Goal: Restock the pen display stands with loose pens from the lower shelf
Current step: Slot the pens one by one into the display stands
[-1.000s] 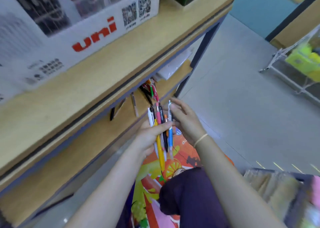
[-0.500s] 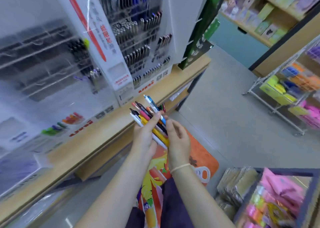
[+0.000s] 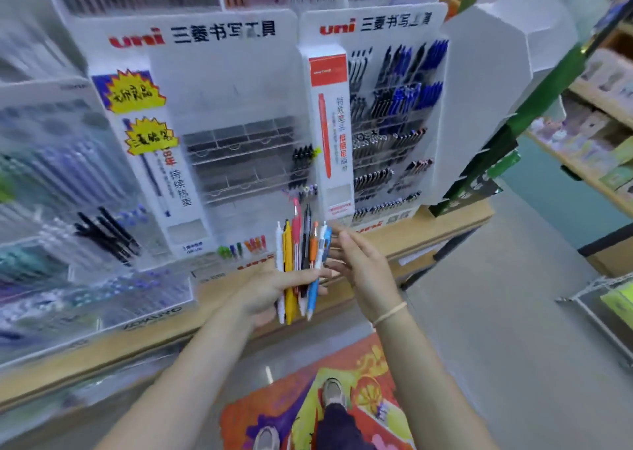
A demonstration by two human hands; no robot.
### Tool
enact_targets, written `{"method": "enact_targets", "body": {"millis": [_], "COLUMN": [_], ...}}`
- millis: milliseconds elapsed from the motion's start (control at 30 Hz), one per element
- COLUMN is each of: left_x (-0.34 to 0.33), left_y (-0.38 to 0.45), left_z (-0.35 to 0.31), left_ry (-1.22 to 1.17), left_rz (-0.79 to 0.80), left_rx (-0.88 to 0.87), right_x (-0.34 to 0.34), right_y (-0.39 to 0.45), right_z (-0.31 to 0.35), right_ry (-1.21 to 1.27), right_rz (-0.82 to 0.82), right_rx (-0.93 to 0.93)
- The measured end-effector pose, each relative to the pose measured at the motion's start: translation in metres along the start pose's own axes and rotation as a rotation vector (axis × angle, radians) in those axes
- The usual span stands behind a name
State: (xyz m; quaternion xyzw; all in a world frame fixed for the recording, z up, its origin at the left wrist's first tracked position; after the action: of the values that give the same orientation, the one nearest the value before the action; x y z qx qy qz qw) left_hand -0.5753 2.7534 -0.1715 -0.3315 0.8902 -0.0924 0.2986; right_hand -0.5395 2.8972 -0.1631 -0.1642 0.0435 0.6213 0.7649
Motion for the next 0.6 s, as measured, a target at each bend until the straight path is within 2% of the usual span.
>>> {"method": "enact_targets", "body": {"millis": [133,267,433,600], "left_x": [0.001,0.001,0.000,0.004], "left_y": [-0.002,0.013,0.033,0.032], "left_z": [-0.005,-0.013,-0.022,-0.031], "left_ry": [0.050,-0.019,-0.045,-0.055], "left_rz": [0.052,-0.119,-0.312,-0.420], "left_rx": [0.062,0.023,-0.050,-0.128], "right_x": [0.002,0.008,0.019,0.011], "right_y": [0.025,0.052,0.090,0.111], "right_z": [0.009,0.021,0.029,0.029], "right_ry": [-0.114,-0.078,0.056,0.141], "right_rz": [0.147,0.219,0.409,0.562], "right_rx": [-0.069,-0.100,-0.160,-0.234]}}
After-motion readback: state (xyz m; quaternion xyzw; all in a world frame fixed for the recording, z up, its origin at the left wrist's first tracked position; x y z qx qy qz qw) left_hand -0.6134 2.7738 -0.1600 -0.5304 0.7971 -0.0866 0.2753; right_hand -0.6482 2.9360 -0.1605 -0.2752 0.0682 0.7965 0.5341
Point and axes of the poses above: each hand's wrist, its own y-axis towards the middle knuckle, its own x-axis out of the back of the hand, z = x × y, the point moved 5 cm from there along y, towards the middle knuckle, and after that the axes turned 10 degrees about z, right-handed, at the moved point
